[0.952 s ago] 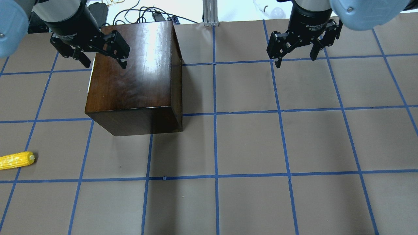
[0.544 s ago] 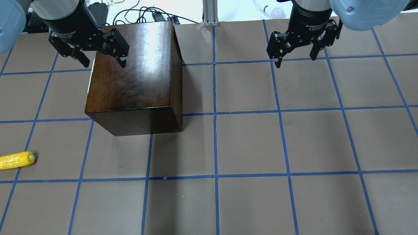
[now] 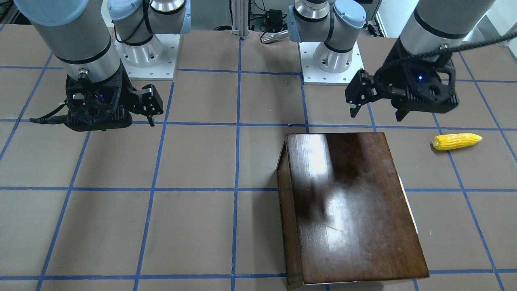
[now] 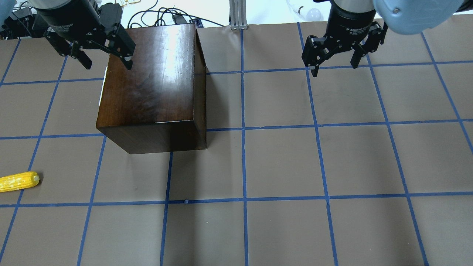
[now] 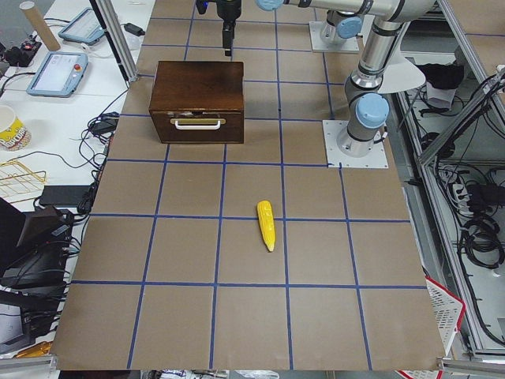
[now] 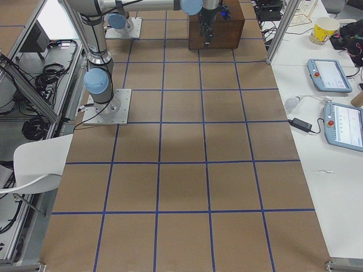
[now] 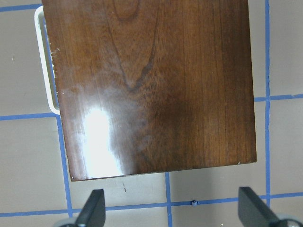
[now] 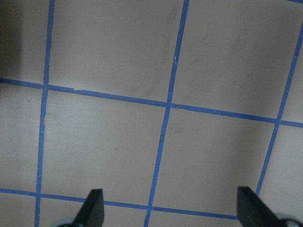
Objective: Open drawer and put corn inside
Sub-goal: 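Move the left gripper down beside the cabinet to the white drawer handle, then hook the left gripper around the white drawer handle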
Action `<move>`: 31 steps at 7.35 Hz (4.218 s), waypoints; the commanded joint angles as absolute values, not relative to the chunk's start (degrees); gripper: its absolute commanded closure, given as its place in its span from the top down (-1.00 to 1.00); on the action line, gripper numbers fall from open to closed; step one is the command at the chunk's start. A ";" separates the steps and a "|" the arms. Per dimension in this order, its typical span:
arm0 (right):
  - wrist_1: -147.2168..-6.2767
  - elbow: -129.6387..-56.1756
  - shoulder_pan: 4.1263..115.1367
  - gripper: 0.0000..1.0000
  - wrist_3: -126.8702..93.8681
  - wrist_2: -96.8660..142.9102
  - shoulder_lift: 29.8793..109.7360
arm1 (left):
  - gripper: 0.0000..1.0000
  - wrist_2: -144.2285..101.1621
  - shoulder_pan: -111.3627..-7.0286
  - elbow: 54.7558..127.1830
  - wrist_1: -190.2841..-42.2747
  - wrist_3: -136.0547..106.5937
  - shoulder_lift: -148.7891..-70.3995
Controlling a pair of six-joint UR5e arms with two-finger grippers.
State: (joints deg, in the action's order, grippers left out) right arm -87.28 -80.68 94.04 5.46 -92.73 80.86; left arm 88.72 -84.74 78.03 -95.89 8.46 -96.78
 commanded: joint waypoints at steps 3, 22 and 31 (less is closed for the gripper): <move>-87.27 -80.68 94.04 1.00 5.45 -92.72 80.86 | 1.00 82.46 -69.92 76.73 -96.85 18.94 -101.95; -87.19 -80.68 94.04 1.00 5.45 -92.72 80.86 | 1.00 75.32 -64.51 82.53 -82.63 25.31 -117.77; -87.28 -80.68 94.04 1.00 5.45 -92.72 80.86 | 1.00 75.67 -64.60 82.79 -81.39 25.66 -119.27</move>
State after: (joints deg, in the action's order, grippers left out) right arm -87.28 -80.68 94.04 5.45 -92.72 80.86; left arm 75.49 -64.68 82.67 -81.96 25.52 -119.23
